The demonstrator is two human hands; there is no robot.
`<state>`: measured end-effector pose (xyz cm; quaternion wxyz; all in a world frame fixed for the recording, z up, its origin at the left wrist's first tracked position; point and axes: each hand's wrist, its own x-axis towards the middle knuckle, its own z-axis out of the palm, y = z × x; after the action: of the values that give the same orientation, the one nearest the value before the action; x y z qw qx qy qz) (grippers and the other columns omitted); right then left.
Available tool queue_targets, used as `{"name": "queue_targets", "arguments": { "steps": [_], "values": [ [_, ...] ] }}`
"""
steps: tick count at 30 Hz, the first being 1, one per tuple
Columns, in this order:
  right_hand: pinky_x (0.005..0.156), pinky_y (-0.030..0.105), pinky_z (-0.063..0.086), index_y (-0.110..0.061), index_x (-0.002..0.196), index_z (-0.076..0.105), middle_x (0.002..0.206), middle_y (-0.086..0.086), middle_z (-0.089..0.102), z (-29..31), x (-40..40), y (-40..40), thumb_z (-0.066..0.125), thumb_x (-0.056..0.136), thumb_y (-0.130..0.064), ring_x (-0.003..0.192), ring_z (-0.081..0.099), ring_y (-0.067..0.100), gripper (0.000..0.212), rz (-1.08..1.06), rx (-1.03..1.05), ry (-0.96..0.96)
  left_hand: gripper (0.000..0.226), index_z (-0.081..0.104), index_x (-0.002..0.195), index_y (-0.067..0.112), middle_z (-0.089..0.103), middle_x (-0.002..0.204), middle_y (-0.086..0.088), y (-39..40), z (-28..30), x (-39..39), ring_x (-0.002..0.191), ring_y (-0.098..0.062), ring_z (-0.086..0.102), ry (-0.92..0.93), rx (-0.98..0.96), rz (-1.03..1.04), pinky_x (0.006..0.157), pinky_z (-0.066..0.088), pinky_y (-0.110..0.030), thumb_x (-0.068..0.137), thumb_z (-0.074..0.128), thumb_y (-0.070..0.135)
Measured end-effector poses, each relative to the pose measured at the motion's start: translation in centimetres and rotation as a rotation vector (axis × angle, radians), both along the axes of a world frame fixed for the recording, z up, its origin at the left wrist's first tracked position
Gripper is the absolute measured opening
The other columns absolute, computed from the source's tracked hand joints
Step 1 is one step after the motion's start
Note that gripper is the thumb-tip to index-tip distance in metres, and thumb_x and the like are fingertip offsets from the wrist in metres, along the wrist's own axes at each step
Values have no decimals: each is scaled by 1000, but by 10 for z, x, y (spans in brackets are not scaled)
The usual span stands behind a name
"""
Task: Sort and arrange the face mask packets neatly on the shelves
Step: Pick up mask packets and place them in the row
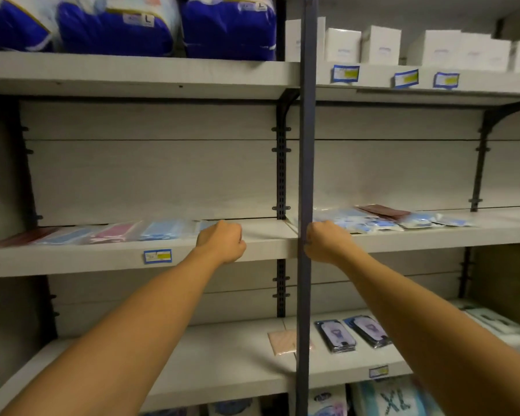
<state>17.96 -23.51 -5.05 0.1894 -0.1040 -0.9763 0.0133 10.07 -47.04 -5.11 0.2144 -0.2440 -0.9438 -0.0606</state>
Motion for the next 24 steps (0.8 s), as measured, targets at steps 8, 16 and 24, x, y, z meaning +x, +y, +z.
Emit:
{"name": "queue_targets", "arguments": {
  "steps": [8, 16, 24],
  "values": [
    [82, 35, 58, -11, 112, 62, 108, 10, 65, 1, 23, 80, 62, 92, -21, 88, 61, 24, 22, -72, -9, 13, 19, 66, 103, 19, 65, 98, -2, 96, 5, 21, 86, -21, 62, -27, 30, -180, 79, 58, -41, 95, 53, 31],
    [80, 38, 56, -11, 113, 62, 107, 11, 64, 10, 27, 156, 60, 87, -18, 92, 63, 29, 28, -103, -19, 1, 22, 64, 111, 24, 62, 102, 1, 193, 6, 25, 87, -21, 62, -85, 94, -295, 77, 56, -39, 92, 53, 27],
    [78, 34, 54, -14, 115, 61, 113, 9, 63, -9, 21, 232, 57, 88, -20, 95, 60, 27, 28, -89, -5, -19, 25, 63, 115, 23, 60, 106, 0, 261, -5, 17, 89, -23, 61, -55, 39, -243, 68, 48, -32, 92, 51, 24]
  ]
}}
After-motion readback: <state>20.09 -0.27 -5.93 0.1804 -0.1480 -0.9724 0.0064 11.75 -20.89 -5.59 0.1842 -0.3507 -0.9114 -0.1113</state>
